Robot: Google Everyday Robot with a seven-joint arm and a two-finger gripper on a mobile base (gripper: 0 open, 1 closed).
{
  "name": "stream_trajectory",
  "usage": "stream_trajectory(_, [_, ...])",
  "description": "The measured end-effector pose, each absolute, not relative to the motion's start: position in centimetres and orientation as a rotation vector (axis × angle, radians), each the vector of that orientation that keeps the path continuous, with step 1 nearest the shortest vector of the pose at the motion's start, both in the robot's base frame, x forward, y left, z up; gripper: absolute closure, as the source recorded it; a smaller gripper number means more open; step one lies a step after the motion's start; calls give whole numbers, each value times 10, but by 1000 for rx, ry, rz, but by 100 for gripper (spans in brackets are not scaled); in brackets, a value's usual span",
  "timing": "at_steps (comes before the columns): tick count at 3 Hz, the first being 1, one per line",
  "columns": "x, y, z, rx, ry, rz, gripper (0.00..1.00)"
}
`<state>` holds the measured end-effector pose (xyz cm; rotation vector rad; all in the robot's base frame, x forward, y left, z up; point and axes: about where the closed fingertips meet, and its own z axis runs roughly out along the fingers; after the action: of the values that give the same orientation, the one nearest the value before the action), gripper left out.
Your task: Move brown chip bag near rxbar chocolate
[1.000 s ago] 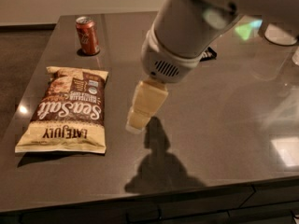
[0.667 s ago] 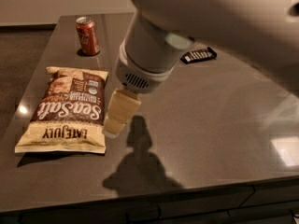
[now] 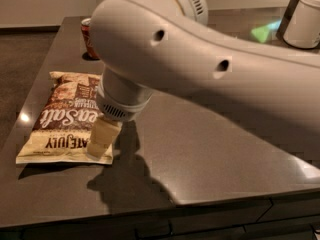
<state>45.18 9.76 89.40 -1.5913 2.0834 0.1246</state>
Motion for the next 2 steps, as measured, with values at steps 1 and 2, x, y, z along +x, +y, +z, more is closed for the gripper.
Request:
stream_trajectory(1, [451,116,874,-1602,2093,160,0])
stream_trajectory(2, [449,131,860,-1603,2125,216,0])
